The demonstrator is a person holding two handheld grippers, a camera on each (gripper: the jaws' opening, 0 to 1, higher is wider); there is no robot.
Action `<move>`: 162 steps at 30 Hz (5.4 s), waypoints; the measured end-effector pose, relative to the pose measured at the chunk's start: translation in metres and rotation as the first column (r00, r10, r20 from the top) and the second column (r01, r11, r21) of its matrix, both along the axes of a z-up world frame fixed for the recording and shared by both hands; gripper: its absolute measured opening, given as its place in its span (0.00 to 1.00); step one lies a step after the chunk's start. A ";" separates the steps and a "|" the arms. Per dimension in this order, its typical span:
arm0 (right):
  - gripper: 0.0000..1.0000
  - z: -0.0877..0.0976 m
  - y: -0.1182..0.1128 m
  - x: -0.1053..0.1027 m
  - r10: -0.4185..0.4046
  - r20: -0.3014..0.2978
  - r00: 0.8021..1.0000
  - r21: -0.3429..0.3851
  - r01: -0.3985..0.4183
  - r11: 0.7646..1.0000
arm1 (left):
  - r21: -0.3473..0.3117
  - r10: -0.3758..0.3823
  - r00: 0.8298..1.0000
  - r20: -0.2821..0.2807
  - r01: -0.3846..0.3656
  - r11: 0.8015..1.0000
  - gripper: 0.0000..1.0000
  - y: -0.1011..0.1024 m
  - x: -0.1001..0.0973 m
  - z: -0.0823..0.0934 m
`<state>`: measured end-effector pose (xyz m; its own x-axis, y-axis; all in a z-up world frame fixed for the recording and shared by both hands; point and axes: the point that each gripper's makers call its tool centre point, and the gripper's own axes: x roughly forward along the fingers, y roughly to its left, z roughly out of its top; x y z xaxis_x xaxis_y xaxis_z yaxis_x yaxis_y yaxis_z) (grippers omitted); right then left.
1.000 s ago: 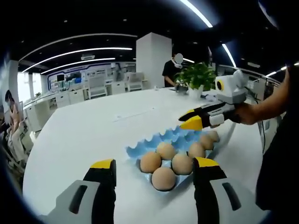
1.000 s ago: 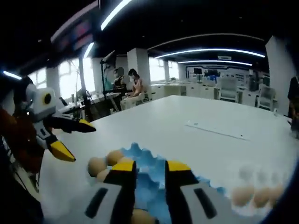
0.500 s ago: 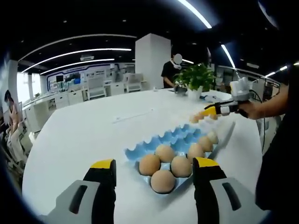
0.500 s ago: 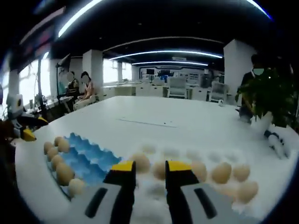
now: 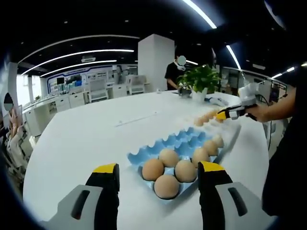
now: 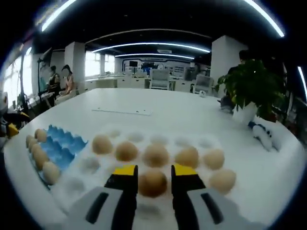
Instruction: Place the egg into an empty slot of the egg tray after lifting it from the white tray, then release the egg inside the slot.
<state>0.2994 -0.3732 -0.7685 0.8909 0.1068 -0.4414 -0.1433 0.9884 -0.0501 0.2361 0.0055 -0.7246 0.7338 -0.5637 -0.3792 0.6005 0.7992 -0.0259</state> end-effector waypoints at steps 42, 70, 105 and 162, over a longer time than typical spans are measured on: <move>0.24 0.030 0.034 -0.002 0.106 0.083 0.991 0.025 -0.109 0.994 | 0.016 0.019 1.000 -0.002 -0.019 1.000 0.67 0.006 0.000 -0.002; 0.24 0.046 0.228 -0.002 0.540 0.138 0.830 0.128 -0.556 0.821 | 0.016 0.014 1.000 0.000 -0.014 1.000 0.67 0.005 0.000 0.000; 0.24 -0.004 0.287 -0.008 0.646 0.005 0.763 0.198 -0.634 0.748 | 0.008 0.022 1.000 -0.011 -0.022 1.000 0.65 0.007 -0.002 -0.003; 0.58 0.022 0.237 -0.011 0.569 0.176 0.804 0.183 -0.594 0.783 | 0.009 0.014 1.000 -0.010 -0.014 1.000 0.63 0.004 -0.002 -0.003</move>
<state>0.2885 -0.1363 -0.7466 0.6673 0.7012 -0.2510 -0.7008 0.7053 0.1074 0.2341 0.0094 -0.7281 0.7380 -0.5498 -0.3911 0.5889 0.8079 -0.0245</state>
